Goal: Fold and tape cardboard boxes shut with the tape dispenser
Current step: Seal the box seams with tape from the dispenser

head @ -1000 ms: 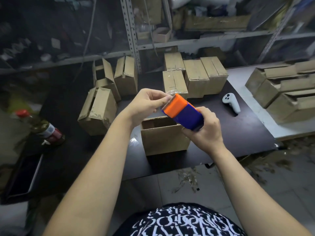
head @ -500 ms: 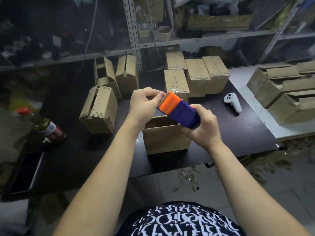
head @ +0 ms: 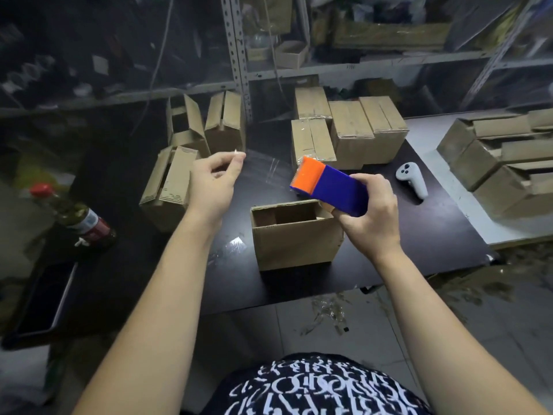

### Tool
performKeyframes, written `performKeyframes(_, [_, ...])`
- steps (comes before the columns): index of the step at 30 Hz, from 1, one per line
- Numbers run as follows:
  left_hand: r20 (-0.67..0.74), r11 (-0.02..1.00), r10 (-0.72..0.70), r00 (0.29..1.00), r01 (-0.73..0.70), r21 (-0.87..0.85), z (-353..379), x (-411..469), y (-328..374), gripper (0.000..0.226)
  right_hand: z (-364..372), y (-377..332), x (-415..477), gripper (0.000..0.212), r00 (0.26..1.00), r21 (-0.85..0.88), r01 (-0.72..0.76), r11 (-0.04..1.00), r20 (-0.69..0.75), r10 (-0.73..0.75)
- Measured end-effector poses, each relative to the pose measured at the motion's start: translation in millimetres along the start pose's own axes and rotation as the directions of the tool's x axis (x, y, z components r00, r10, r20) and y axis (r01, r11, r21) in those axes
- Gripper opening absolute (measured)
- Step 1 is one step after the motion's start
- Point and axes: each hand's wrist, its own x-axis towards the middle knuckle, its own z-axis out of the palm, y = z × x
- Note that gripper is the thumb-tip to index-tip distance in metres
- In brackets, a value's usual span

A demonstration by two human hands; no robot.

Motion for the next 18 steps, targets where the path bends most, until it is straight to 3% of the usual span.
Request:
performKeyframes(2, [0.138, 1.000, -0.010, 0.990, 0.012, -0.013, -7, -11, -9, 0.026, 3, 1, 0, 0.059, 1.000, 0.050, -0.031, 0.998, 0.003, 0.031])
performKeyframes(5, [0.394, 0.976, -0.031, 0.919, -0.056, 0.210, -17, -27, -20, 0.080, 2, 1, 1, 0.059, 0.997, 0.111, -0.066, 0.992, -0.019, 0.068])
performKeyframes(7, [0.450, 0.949, -0.069, 0.891, -0.080, 0.305, -15, -33, -29, 0.098, 0, 0, 0, 0.060, 0.995, 0.158, -0.090, 0.983, -0.038, 0.097])
performKeyframes(12, [0.465, 0.955, -0.078, 0.882, -0.069, 0.290, -3, -36, -54, 0.098, -1, 1, -2, 0.060, 0.990, 0.187, -0.140, 0.972, 0.013, 0.140])
performKeyframes(18, [0.268, 0.963, -0.083, 0.960, 0.008, 0.268, 13, -38, -82, 0.088, 2, -1, 1, 0.062, 0.987, 0.218, -0.149, 0.965, 0.086, 0.133])
